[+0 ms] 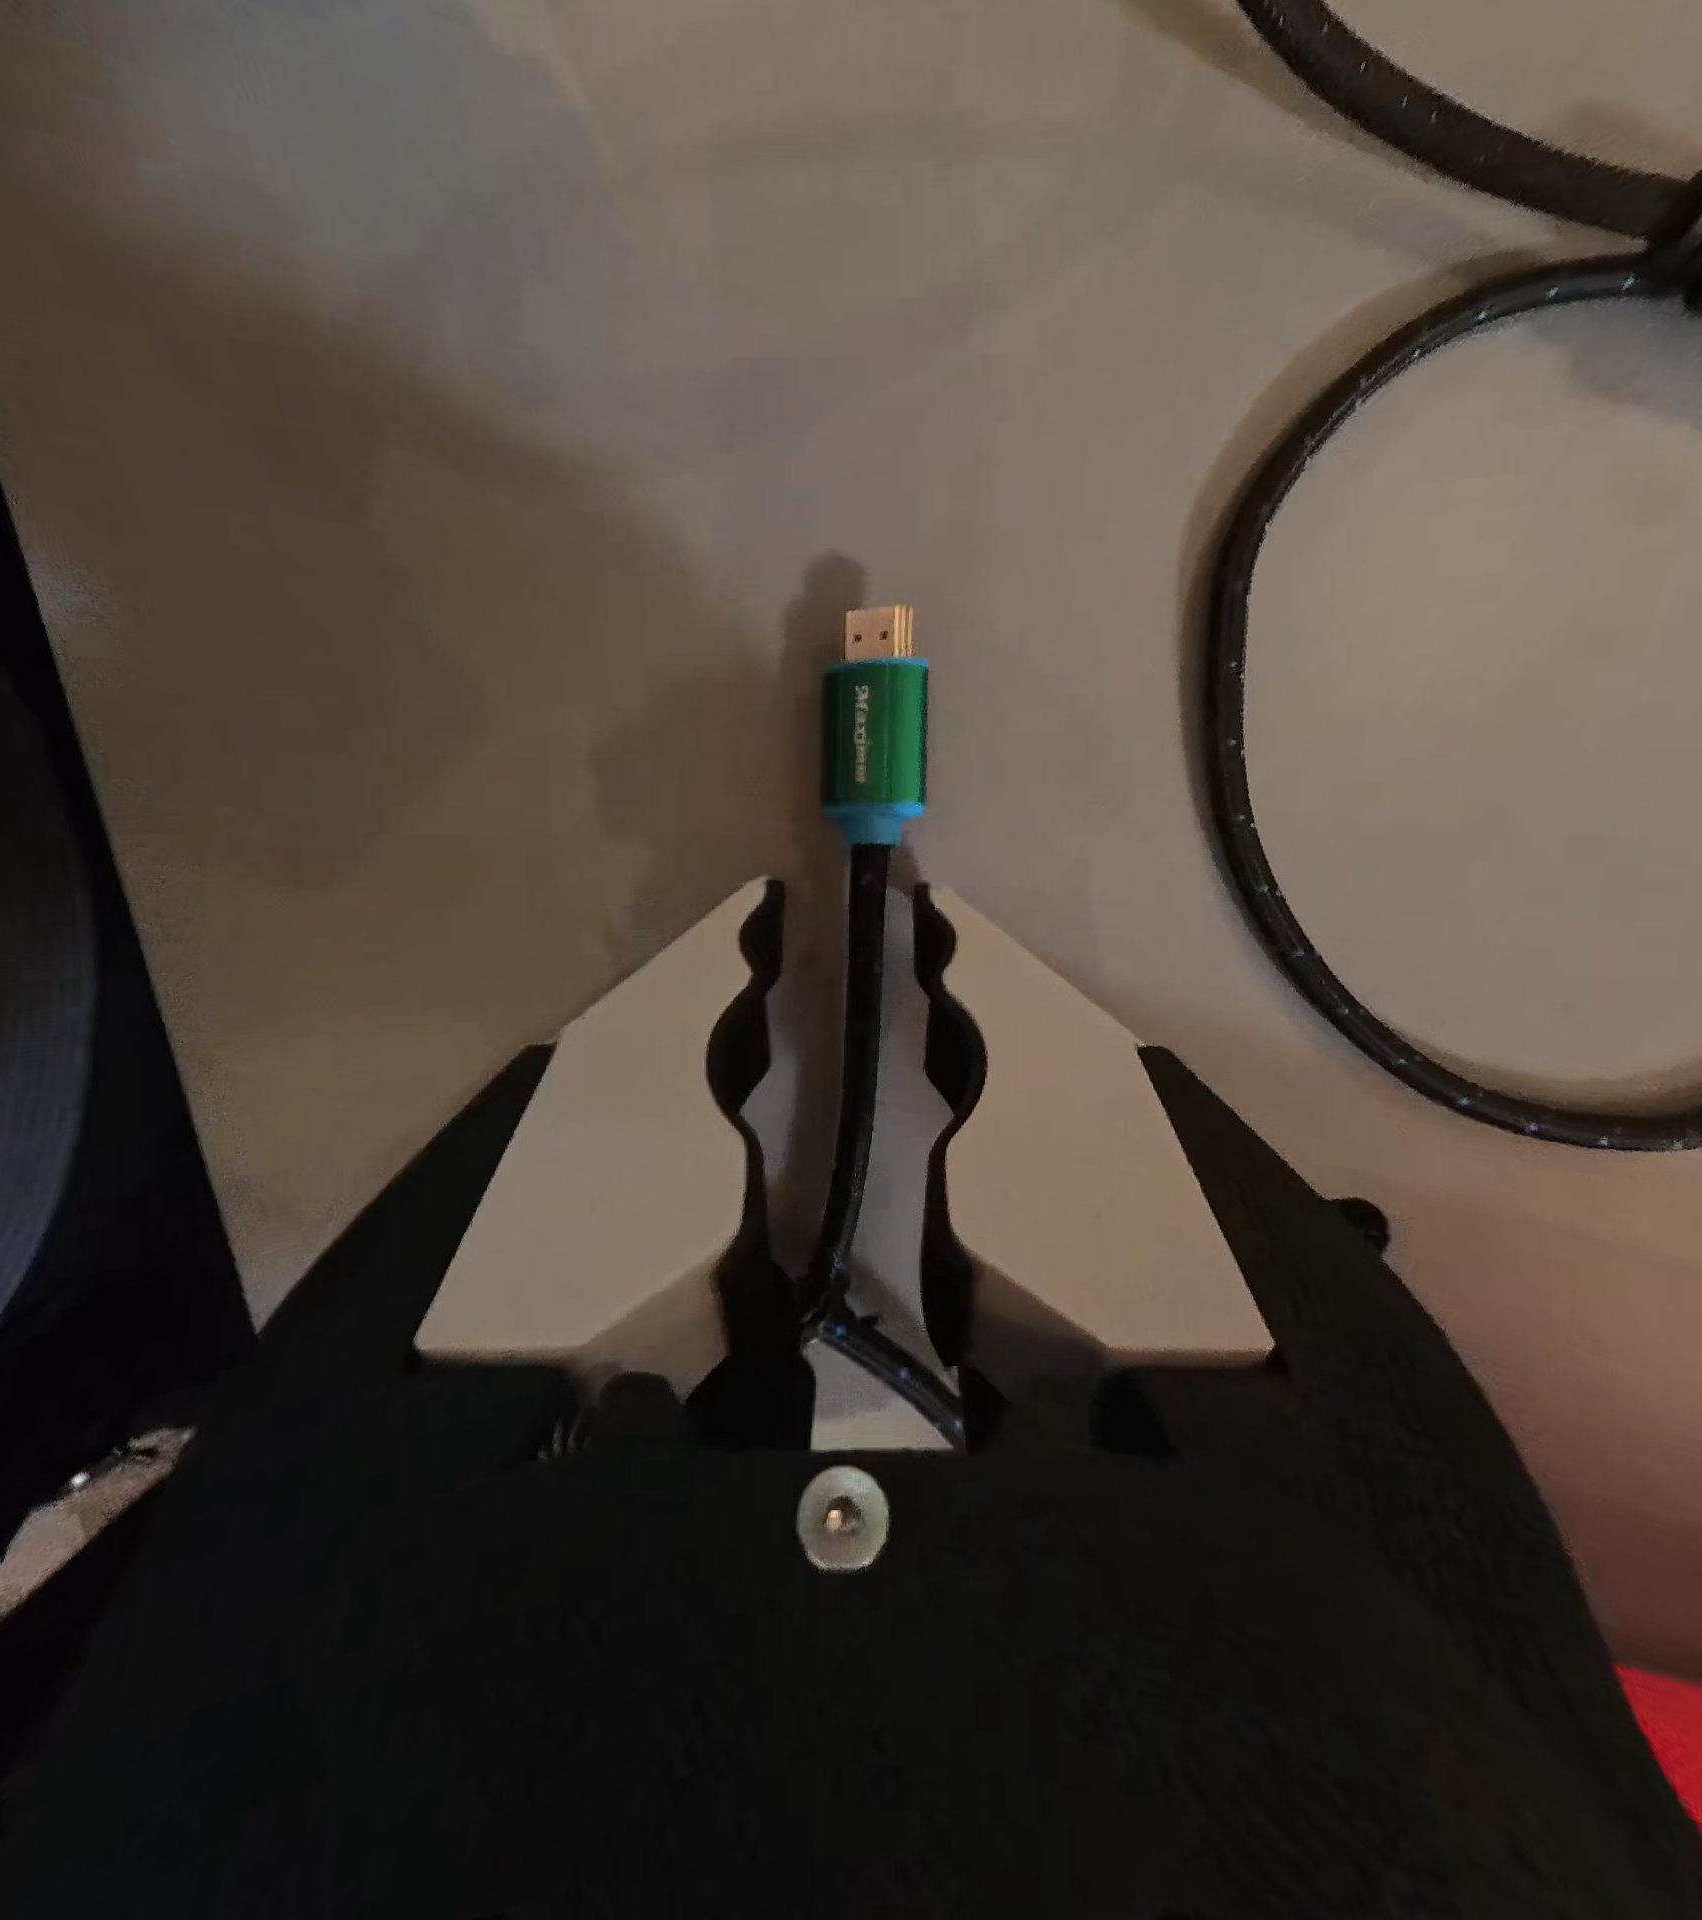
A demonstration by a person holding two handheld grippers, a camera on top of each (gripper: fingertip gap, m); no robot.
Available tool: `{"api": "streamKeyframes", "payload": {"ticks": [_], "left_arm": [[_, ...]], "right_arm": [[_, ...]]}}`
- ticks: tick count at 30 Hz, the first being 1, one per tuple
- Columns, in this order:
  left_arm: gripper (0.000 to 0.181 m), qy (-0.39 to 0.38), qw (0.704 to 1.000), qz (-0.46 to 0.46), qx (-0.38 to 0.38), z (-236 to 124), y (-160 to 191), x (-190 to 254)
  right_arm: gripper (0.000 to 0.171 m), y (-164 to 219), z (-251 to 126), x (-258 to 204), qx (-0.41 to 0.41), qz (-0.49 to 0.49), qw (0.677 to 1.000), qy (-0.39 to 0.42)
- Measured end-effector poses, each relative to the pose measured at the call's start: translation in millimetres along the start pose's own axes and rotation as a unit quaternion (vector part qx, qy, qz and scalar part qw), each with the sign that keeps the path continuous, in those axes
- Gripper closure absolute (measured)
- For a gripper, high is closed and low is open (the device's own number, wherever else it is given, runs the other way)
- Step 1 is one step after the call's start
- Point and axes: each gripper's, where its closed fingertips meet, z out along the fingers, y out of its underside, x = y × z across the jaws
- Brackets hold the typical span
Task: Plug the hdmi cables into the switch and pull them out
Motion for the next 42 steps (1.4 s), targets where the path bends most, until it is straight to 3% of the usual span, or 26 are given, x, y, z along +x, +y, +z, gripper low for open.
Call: {"api": "streamKeyframes", "payload": {"ticks": [2, 7, 13, 16, 28, 42], "left_arm": [[0.161, 0.001, 1.0, 0.002, 0.0, 0, 0, 1], [0.162, -0.02, 0.999, 0.026, 0.0, 0, 2, -1], [0.162, -0.089, 0.977, 0.194, 0.019, -2, -10, 4], [0.159, -0.111, 0.957, 0.264, 0.034, -1, -17, 15], [0.162, -0.132, 0.921, 0.363, 0.043, 2, -21, 33], [0.162, -0.147, 0.892, 0.424, 0.047, 1, -22, 41]], "right_arm": [[0.165, -1, 1, 2, 0.013, 0.012, 1.0, -0.003], [0.167, -14, -28, 7, 0.05, 0.024, 0.997, 0.049], [0.167, -59, -102, -2, 0.171, 0.101, 0.98, 0.029], [0.167, -67, -120, -5, 0.185, 0.122, 0.975, 0.023], [0.167, -52, -105, -13, 0.065, 0.121, 0.99, 0.028], [0.166, -50, -96, -17, 0.056, 0.148, 0.987, -0.012]]}}
